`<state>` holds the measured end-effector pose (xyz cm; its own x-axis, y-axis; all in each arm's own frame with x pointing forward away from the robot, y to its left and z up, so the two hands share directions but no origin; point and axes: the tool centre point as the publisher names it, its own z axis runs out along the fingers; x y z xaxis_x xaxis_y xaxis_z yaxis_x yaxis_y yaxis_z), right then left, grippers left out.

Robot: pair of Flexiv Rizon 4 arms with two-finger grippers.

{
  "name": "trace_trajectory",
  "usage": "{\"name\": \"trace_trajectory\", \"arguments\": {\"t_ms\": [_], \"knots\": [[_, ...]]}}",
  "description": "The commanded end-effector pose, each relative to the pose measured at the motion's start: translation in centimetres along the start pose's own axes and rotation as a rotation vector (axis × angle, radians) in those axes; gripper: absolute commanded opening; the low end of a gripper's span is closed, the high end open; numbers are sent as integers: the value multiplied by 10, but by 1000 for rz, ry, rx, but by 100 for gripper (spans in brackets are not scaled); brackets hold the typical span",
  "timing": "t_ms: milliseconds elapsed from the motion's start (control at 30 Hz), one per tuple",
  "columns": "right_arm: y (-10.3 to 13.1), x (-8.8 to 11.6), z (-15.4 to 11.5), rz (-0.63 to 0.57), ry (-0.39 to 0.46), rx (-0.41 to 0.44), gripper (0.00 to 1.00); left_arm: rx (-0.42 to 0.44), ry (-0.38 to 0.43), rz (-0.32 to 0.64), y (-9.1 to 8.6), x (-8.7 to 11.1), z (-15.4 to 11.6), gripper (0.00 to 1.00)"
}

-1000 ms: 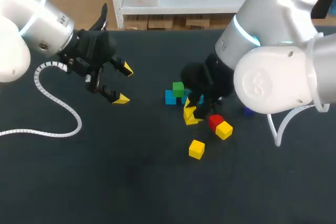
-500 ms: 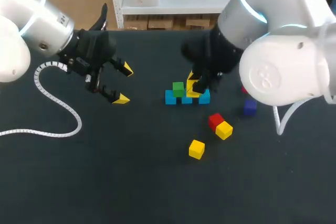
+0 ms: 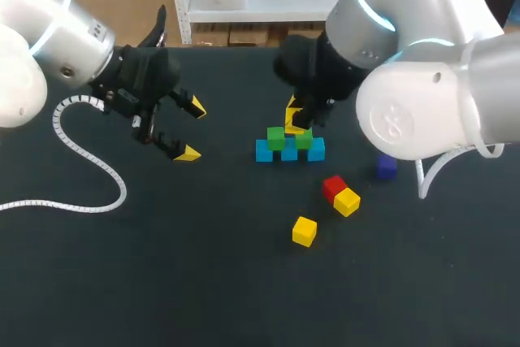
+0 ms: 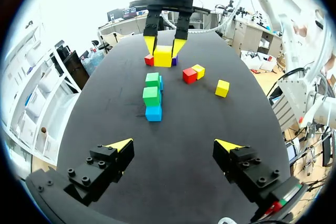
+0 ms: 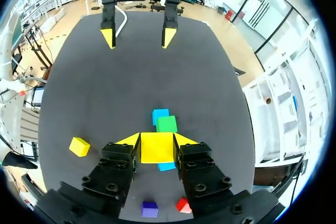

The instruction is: Place the blue cubes, place green cubes on the blue cubes, place the yellow cubes on the green cubes, then place the red cubes on the yellow cubes, and place purple cube on the red cubes.

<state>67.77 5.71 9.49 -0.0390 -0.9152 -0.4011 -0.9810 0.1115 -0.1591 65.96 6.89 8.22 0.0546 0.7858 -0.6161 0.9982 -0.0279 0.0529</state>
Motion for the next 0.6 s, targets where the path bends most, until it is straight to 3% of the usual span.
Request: {"name": "trace_trajectory", "arguments": {"t_ms": [33,233,600], "knots": [[-6,6,12,0,5,-5,0,1,-2,3,1,1,0,100],[-10,16,24,4,9,-17,0,1,-2,3,1,1,0,100],[-19,12,33,-6,-2,-14,0,1,-2,3,1,1,0,100]]}}
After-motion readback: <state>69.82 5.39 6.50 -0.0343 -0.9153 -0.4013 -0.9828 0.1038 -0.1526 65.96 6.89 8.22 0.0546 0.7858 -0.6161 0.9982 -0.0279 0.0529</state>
